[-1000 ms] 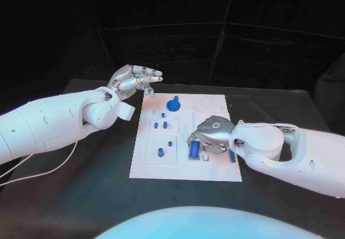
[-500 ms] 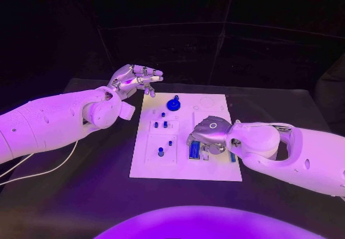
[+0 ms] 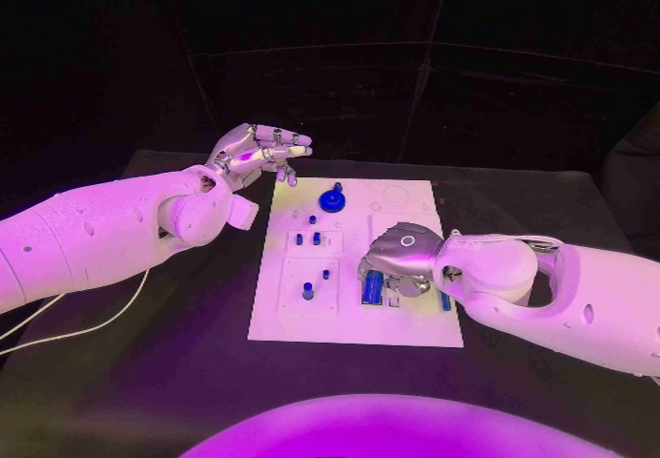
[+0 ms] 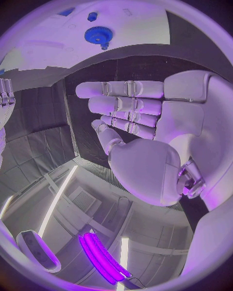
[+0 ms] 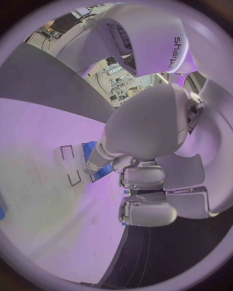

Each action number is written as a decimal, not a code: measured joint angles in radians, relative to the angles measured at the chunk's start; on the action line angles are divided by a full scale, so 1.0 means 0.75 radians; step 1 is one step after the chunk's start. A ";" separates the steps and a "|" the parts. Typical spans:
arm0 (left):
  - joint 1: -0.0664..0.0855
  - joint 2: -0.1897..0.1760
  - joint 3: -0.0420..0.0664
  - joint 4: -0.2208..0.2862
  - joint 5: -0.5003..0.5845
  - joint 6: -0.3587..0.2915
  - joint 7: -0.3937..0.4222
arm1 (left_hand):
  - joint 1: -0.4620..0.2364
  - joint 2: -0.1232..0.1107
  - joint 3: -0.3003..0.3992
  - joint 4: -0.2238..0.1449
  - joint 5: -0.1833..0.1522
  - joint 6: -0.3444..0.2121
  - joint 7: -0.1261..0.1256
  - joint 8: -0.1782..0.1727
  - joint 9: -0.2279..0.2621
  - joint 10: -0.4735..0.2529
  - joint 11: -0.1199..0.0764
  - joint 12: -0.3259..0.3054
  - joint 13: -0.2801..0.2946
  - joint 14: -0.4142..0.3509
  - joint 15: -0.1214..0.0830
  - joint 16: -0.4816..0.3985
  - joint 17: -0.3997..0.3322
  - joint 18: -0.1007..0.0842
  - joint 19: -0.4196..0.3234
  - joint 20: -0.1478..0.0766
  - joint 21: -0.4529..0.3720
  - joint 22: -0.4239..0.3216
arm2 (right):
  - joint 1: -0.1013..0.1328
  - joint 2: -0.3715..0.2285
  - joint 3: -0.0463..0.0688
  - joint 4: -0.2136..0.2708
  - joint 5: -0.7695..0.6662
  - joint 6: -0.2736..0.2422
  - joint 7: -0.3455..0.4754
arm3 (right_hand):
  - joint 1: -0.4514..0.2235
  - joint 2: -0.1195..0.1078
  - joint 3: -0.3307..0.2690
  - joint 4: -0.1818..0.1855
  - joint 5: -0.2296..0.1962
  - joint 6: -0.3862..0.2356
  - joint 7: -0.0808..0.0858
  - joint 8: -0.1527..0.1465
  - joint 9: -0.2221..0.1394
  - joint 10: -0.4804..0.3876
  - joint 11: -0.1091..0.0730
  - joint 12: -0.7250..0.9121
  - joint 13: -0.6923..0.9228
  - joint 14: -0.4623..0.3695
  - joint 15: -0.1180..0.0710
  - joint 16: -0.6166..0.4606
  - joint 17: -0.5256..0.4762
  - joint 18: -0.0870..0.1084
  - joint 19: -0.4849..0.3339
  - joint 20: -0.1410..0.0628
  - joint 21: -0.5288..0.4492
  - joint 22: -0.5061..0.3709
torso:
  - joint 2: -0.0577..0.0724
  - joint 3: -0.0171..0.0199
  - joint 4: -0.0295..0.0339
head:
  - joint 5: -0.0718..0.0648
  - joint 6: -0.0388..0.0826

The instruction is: Assemble the parts on the task board

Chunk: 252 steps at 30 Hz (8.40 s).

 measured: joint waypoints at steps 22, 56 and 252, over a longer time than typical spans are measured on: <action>0.000 0.002 -0.002 -0.005 0.000 0.007 -0.009 | 0.000 0.000 -0.004 -0.004 0.000 -0.010 0.000 0.000 -0.001 -0.010 0.000 0.000 0.000 -0.005 0.005 0.000 -0.001 0.000 0.000 0.000 0.000 -0.001 | 0.000 -0.058 0.000 0.025 0.057 -0.151 0.072 | -0.036 0.017 0.031 -0.006 -0.047 0.047 -0.001 0.026 0.019 0.009 0.010 0.012 0.006 0.000 0.000 0.003 0.000 0.000 0.000 0.000 0.005 0.001 | 0.000 -0.0005 -0.0010 | -0.001 -0.002; -0.001 0.002 -0.003 -0.004 0.000 0.015 -0.018 | 0.000 0.000 -0.004 -0.004 0.000 -0.014 0.005 0.000 -0.001 -0.014 0.005 0.000 0.000 -0.005 0.005 0.000 -0.002 0.000 0.000 0.000 -0.006 -0.003 | 0.016 -0.011 0.000 -0.023 0.207 -0.075 0.089 | -0.047 0.006 0.036 -0.004 -0.054 0.051 -0.005 0.027 0.021 0.004 0.015 0.012 -0.001 -0.005 0.005 0.021 -0.001 0.000 0.000 0.000 0.010 0.001 | 0.000 -0.0009 0.0020 | 0.009 -0.010; -0.003 -0.019 -0.006 -0.005 0.000 -0.005 -0.010 | 0.011 0.000 -0.007 -0.015 0.000 -0.014 0.004 0.006 -0.001 -0.024 0.005 0.020 0.000 -0.015 0.005 0.000 -0.008 0.000 -0.004 0.004 -0.005 -0.004 | -0.113 -0.148 -0.082 0.083 0.568 -0.444 -0.685 | -0.162 0.097 -0.767 0.383 0.233 0.023 0.033 0.518 0.259 0.050 0.045 0.000 0.004 -0.002 0.045 0.029 -0.001 0.000 0.000 0.033 0.036 0.000 | -0.008 -0.0065 -0.0240 | -0.101 -0.015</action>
